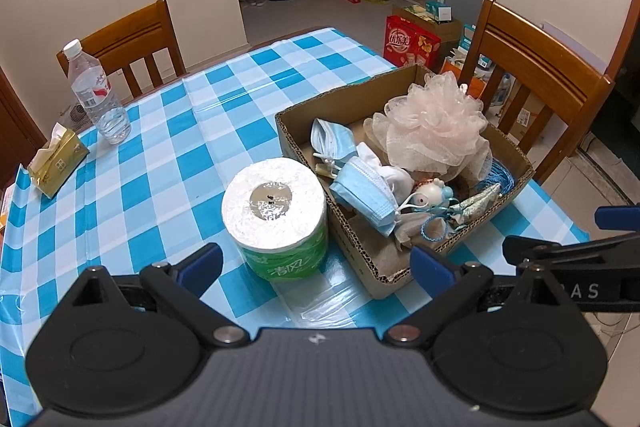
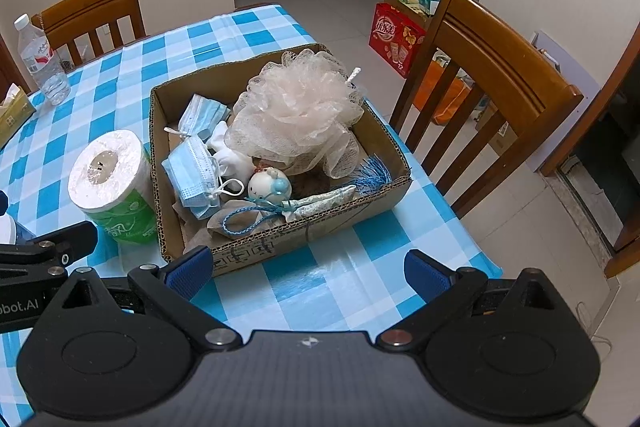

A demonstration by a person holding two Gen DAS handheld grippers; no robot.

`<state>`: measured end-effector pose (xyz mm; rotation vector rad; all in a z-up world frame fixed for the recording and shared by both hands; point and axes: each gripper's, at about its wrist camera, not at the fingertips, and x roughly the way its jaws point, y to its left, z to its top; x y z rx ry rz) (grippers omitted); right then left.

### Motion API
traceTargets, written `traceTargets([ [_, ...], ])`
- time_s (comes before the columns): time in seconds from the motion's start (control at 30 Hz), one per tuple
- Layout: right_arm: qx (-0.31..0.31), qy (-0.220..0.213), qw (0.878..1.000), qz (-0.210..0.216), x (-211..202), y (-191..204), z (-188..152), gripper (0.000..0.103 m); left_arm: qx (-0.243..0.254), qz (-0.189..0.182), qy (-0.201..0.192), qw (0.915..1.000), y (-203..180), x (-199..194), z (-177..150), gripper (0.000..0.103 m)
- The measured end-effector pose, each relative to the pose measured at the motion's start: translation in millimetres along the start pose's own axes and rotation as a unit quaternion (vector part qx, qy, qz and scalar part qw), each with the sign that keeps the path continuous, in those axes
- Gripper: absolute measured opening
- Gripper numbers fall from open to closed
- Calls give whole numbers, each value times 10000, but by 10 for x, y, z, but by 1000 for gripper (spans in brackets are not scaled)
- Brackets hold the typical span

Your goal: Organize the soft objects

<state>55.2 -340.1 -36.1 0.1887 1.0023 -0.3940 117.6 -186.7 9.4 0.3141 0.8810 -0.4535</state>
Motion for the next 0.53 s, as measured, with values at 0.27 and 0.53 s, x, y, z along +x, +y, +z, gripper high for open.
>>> traceTargets([
  [0.27, 1, 2, 10000, -11, 13, -22, 11, 103, 3, -2, -1, 10000, -12, 8, 13, 100],
  [0.53, -5, 4, 10000, -17, 32, -50, 18, 103, -9, -1, 24, 10000, -38, 32, 29, 100],
])
